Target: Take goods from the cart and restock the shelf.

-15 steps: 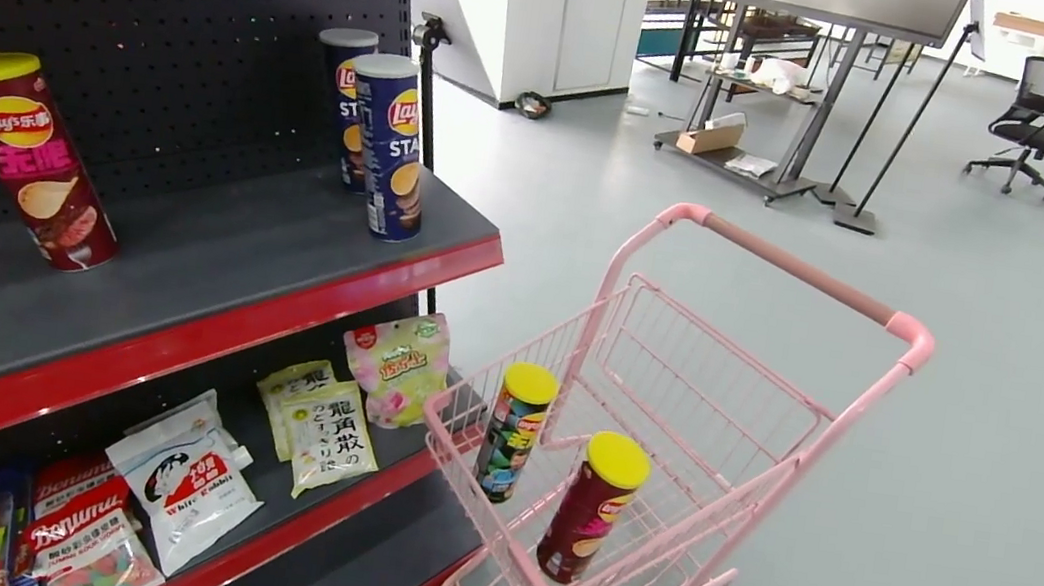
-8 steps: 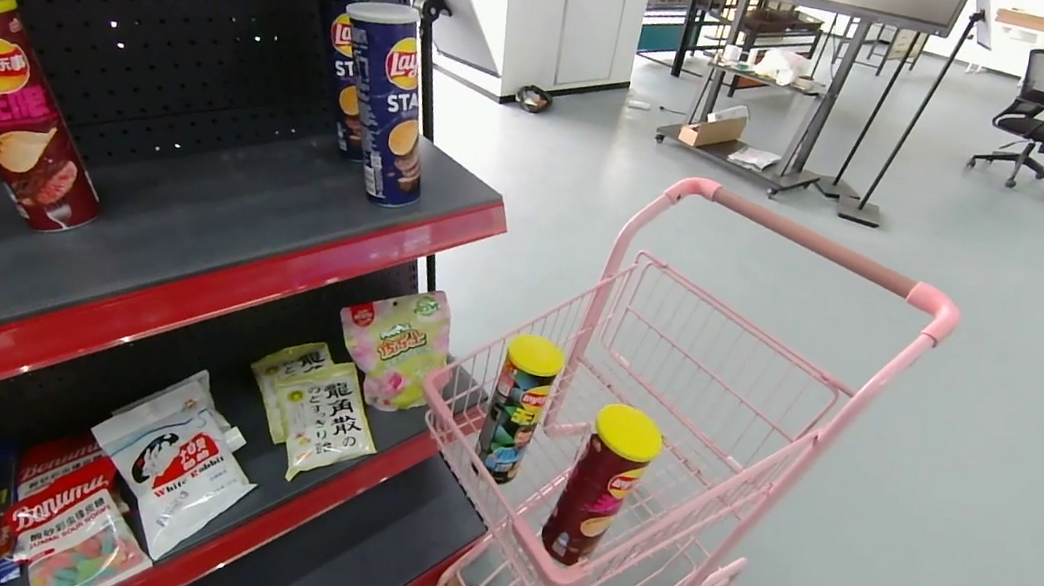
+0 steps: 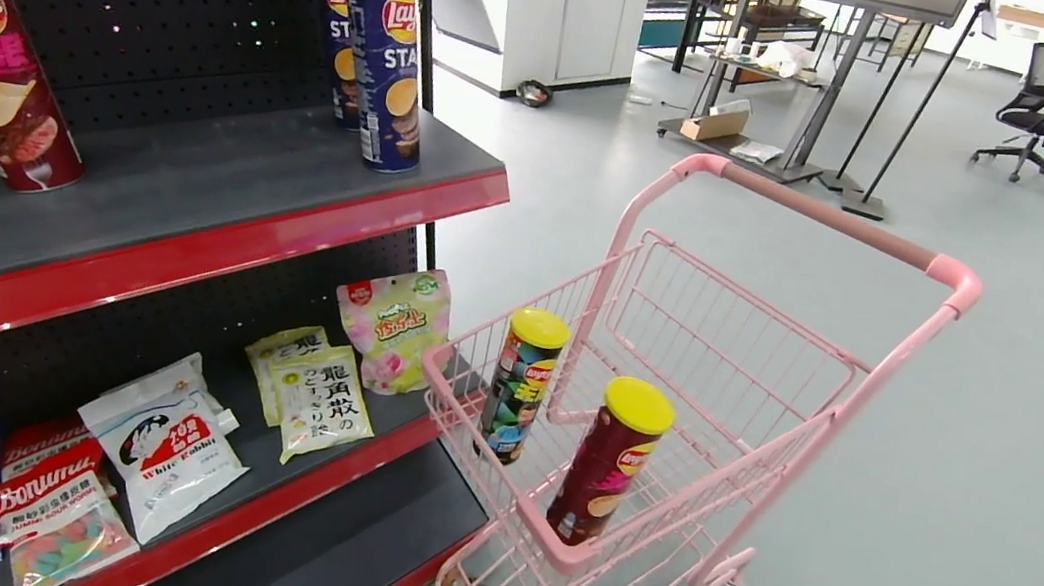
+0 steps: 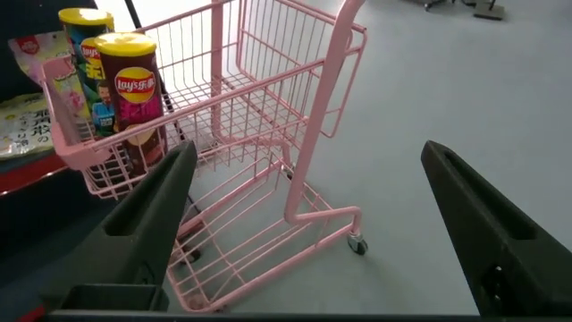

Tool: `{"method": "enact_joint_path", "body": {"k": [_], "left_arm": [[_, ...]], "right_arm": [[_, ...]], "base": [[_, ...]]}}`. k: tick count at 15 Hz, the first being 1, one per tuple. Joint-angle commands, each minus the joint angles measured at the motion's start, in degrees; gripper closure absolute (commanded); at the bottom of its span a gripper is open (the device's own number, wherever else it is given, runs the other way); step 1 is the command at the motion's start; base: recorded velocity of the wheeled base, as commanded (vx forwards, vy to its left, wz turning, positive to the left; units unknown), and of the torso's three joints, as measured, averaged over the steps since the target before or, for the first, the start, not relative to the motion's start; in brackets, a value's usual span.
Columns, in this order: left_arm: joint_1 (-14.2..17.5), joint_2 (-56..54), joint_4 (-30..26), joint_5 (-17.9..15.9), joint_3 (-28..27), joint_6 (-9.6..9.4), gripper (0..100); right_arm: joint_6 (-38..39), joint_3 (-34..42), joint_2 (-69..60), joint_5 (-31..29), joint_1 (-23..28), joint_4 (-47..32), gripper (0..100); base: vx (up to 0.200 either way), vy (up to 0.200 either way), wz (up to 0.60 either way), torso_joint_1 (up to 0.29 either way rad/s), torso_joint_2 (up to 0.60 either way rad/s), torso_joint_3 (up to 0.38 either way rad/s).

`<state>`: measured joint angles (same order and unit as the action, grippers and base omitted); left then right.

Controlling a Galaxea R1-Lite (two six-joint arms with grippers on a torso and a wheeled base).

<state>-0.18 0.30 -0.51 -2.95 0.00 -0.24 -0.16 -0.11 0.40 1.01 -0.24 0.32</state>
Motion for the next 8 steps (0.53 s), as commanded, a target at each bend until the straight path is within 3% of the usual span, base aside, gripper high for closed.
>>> {"method": "enact_joint_path", "body": {"k": [1, 2, 3, 5, 6, 8], "left_arm": [[0.0, 0.0, 0.0, 0.0, 0.0, -0.02, 0], [0.0, 0.0, 0.0, 0.0, 0.0, -0.11, 0], [0.0, 0.0, 0.0, 0.0, 0.0, -0.11, 0], [0.0, 0.0, 0.0, 0.0, 0.0, -0.20, 0], [0.0, 0.0, 0.0, 0.0, 0.0, -0.20, 0], [0.0, 0.0, 0.0, 0.0, 0.0, -0.20, 0]], "right_arm": [[0.2, -1.7, -0.1, 1.1, 0.1, 0.8, 0], [12.3, -20.9, 18.8, 1.4, -1.5, 1.0, 0], [17.9, -31.4, 29.6, 2.3, -2.5, 0.4, 0], [12.1, -33.3, 40.9, 6.5, -5.7, 3.5, 0], [6.9, -33.2, 54.6, 9.4, -7.0, 10.4, 0], [6.8, -30.7, 68.9, 10.7, -10.3, 22.6, 0]], "base": [[0.000, 0.000, 0.00, 0.000, 0.00, 0.000], [0.000, 0.000, 0.00, 0.000, 0.00, 0.000], [0.000, 0.000, 0.00, 0.000, 0.00, 0.000], [0.000, 0.000, 0.00, 0.000, 0.00, 0.000], [0.000, 0.000, 0.00, 0.000, 0.00, 0.000], [0.000, 0.000, 0.00, 0.000, 0.00, 0.000]]}}
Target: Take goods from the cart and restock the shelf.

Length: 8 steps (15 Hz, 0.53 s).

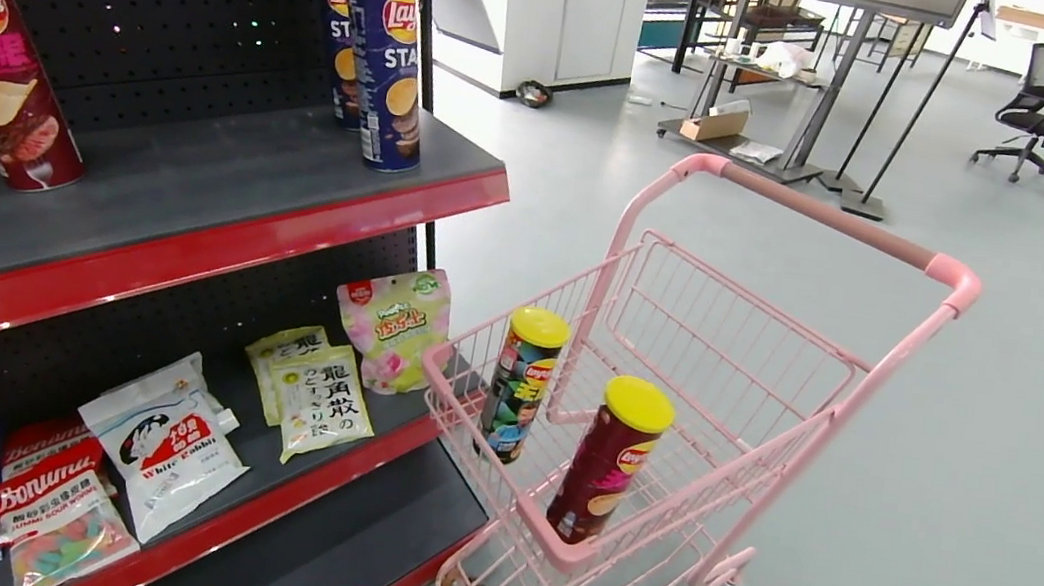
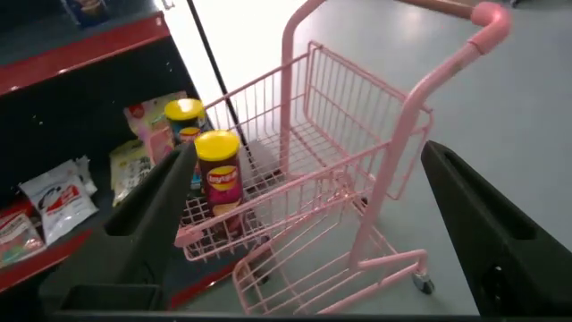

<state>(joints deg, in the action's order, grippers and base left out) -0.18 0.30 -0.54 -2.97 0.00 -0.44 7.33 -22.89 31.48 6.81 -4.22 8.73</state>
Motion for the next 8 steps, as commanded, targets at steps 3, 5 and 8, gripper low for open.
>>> {"method": "enact_joint_path", "body": {"k": [3, 5, 8], "left_arm": [[0.0, 0.0, 0.0, 0.0, 0.0, -0.09, 0], [0.0, 0.0, 0.0, 0.0, 0.0, -0.09, 0], [0.1, 0.0, 0.0, 0.0, 0.0, -0.18, 0]], "right_arm": [[-2.5, -0.2, 58.4, 13.6, -13.8, 36.9, 0], [-5.5, -0.8, 68.7, 15.0, -14.1, 45.0, 0], [-5.8, -0.6, 70.8, 18.5, -15.2, 47.0, 0]], "base": [[0.000, 0.000, 0.00, 0.000, 0.00, 0.000], [0.000, 0.000, 0.00, 0.000, 0.00, 0.000], [0.000, 0.000, 0.00, 0.000, 0.00, 0.000]]}}
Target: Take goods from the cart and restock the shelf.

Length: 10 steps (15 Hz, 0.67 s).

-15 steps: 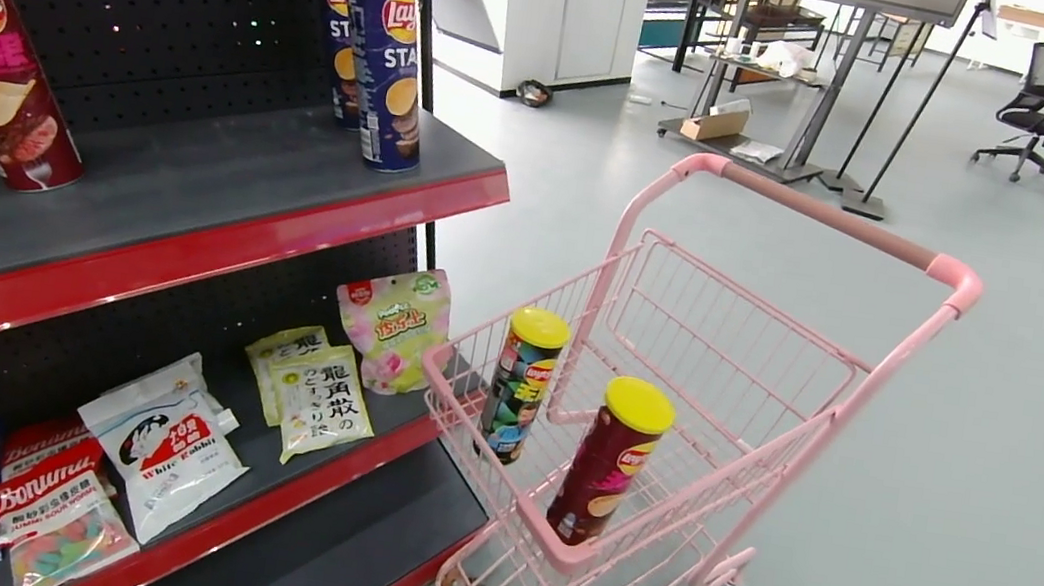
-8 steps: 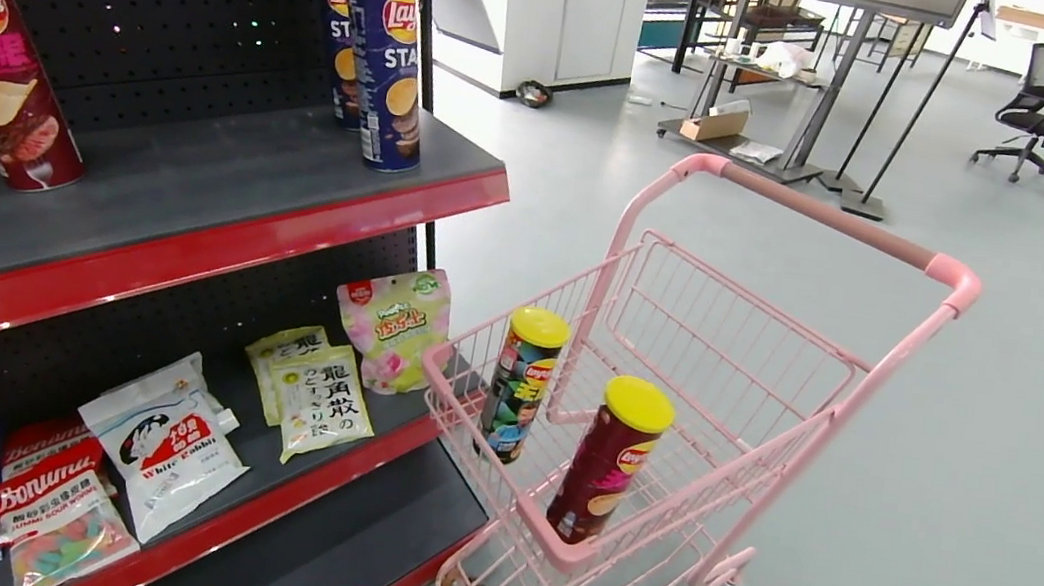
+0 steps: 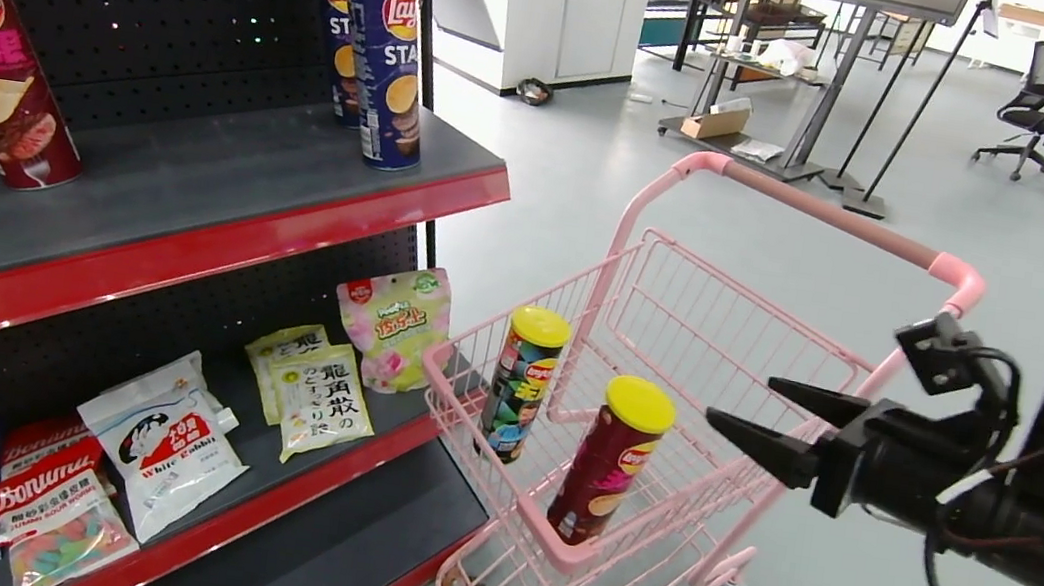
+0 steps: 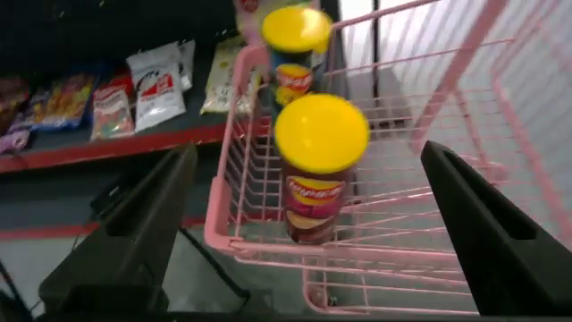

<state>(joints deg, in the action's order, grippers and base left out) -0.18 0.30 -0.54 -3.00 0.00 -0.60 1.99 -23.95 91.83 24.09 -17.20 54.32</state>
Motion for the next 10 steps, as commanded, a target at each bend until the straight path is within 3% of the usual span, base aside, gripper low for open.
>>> {"method": "enact_joint_path", "body": {"k": [1, 5, 10], "left_arm": [[0.0, 0.0, 0.0, 0.0, 0.0, -0.02, 0], [0.0, 0.0, 0.1, 0.0, 0.0, -0.11, 0], [0.0, 0.0, 0.0, 0.0, 0.0, -0.02, 0]], "right_arm": [[-0.6, 0.7, 10.7, 1.3, -2.3, 1.4, 0], [-4.4, 1.1, 15.3, 1.7, -3.7, 4.2, 0], [-3.8, -0.2, 19.5, 1.4, -3.4, 6.3, 0]], "base": [[0.000, 0.000, 0.00, 0.000, 0.00, 0.000], [0.000, 0.000, 0.00, 0.000, 0.00, 0.000], [0.000, 0.000, 0.00, 0.000, 0.00, 0.000]]}}
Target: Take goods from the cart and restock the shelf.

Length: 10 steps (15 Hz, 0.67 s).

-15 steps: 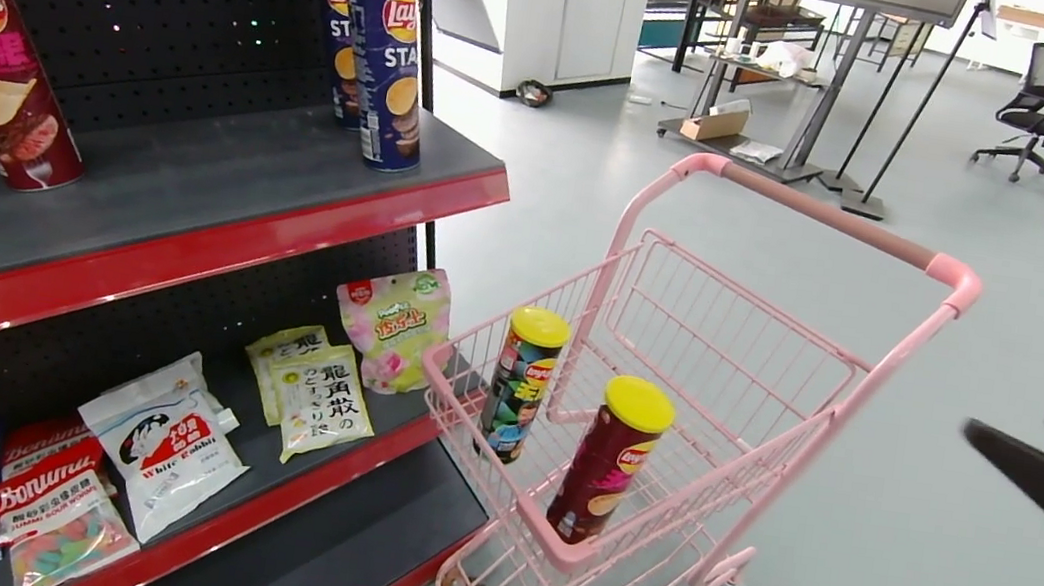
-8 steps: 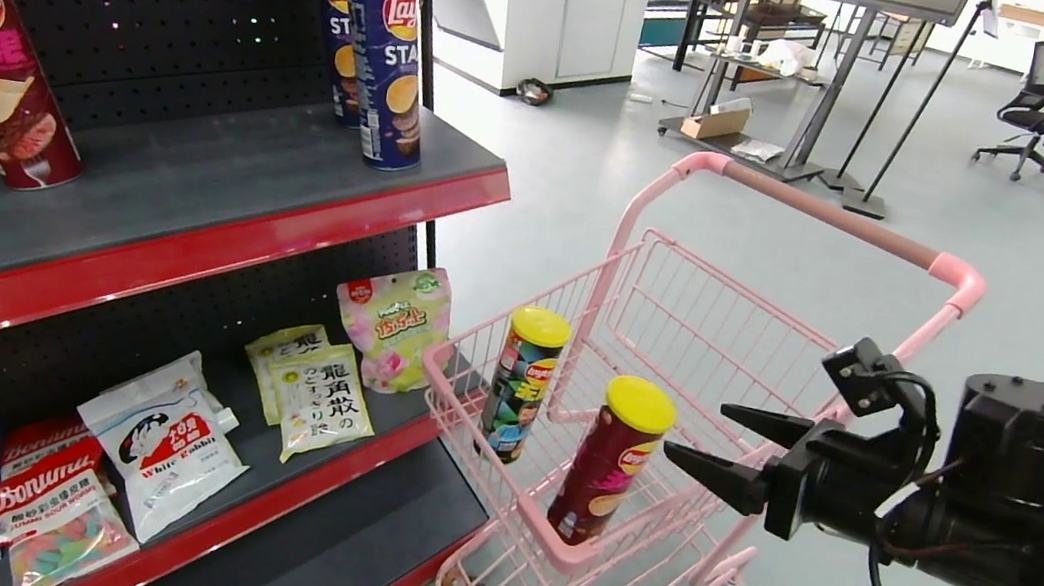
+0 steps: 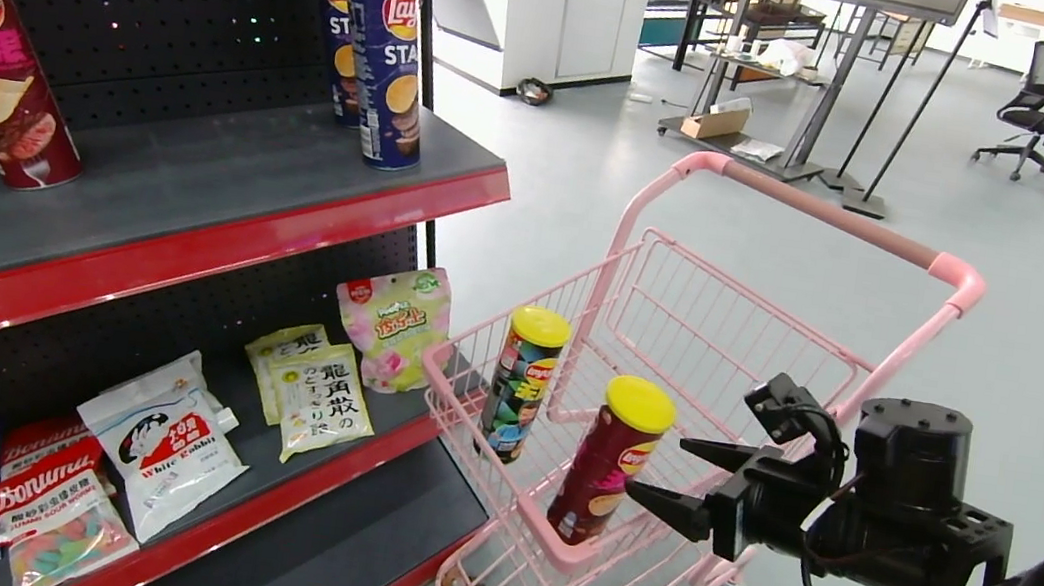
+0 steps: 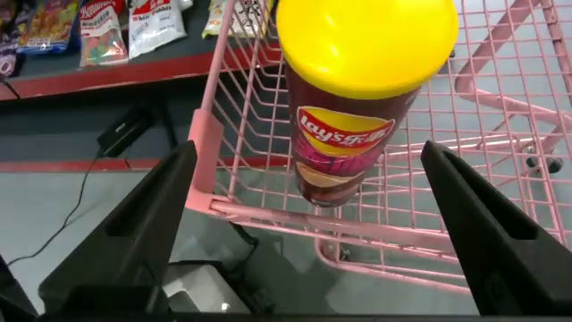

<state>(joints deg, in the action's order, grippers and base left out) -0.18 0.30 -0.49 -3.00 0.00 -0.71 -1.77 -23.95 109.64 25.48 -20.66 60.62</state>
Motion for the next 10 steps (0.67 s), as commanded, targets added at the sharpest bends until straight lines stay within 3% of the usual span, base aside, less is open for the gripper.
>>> {"method": "enact_joint_path", "body": {"k": [1, 6, 10], "left_arm": [[0.0, 0.0, 0.0, 0.0, 0.0, 0.00, 0], [0.0, 0.0, 0.0, 0.0, 0.0, 0.00, 0], [0.0, 0.0, 0.0, 0.0, 0.0, 0.09, 0]], "right_arm": [[0.0, -1.2, 2.7, 0.0, 0.2, 0.0, 0], [0.0, -6.9, 6.6, 0.4, 0.6, 0.0, 0], [-0.1, -9.2, 11.8, 2.0, 0.3, 5.5, 0]], "base": [[0.000, 0.000, 0.00, 0.000, 0.00, 0.000], [0.000, 0.000, 0.00, 0.000, 0.00, 0.000], [0.000, 0.000, 0.00, 0.000, 0.00, 0.000]]}}
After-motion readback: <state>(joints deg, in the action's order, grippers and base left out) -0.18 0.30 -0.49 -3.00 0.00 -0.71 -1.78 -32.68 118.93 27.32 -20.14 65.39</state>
